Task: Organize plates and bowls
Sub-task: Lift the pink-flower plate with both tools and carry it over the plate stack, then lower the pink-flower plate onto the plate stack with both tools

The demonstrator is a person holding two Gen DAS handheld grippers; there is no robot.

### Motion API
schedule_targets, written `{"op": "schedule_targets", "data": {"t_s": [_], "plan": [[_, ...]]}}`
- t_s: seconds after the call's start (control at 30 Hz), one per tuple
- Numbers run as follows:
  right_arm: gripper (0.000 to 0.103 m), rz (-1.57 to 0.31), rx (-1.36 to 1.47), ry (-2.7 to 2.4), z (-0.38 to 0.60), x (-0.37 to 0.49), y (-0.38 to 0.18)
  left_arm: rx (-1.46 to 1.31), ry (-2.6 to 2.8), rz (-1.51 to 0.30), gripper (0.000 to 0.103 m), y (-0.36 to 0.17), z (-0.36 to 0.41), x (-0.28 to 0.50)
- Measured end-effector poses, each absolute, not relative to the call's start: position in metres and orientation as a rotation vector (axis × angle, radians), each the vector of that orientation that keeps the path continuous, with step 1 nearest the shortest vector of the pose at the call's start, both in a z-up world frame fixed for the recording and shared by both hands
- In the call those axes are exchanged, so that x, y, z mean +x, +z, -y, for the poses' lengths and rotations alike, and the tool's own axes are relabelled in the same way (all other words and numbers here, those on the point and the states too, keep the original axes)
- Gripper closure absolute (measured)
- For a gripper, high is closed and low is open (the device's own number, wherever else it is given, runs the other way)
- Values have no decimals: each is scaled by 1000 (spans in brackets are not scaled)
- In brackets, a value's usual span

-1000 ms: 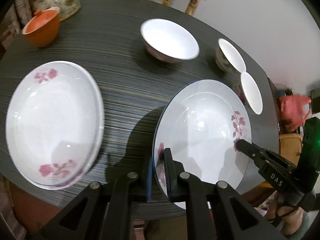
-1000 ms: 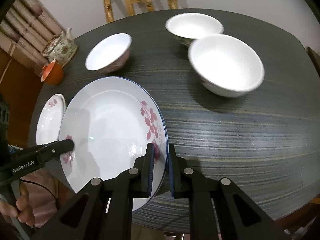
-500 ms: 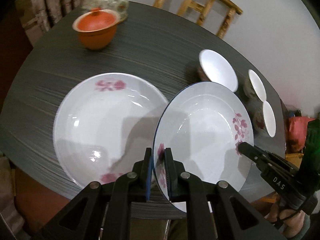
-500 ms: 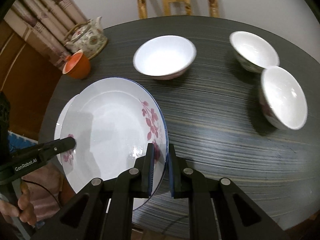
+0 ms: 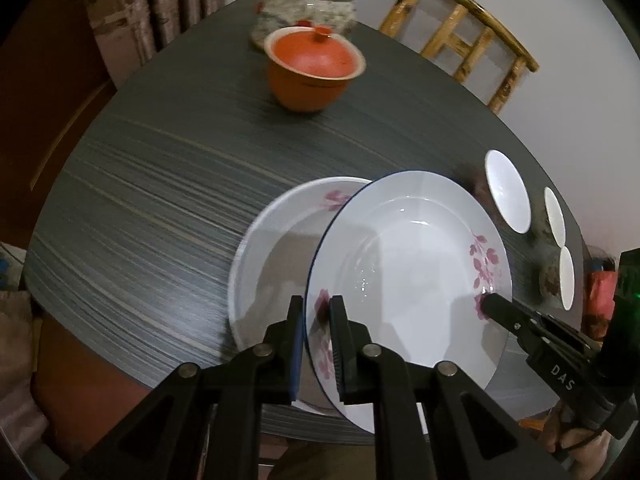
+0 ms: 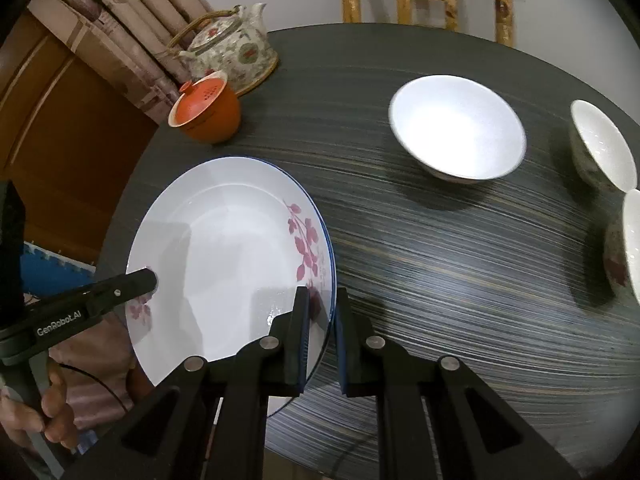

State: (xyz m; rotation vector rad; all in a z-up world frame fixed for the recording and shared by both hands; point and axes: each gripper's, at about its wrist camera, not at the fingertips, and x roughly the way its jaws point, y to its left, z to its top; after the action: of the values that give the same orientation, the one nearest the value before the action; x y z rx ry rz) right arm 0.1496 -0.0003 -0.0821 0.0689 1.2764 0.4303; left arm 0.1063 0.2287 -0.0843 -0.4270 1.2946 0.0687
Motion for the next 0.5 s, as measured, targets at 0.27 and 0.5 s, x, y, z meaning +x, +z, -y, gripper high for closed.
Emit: {"op": "schedule_targets", "data": {"t_s": [0.27, 0.5], "plan": [[92, -1300, 48, 449, -30, 152, -89, -446, 85, -1309, 90, -95, -252, 104], [92, -1310, 25, 444, -38, 149, -92, -420, 80, -1316, 89, -103, -253, 107]]}}
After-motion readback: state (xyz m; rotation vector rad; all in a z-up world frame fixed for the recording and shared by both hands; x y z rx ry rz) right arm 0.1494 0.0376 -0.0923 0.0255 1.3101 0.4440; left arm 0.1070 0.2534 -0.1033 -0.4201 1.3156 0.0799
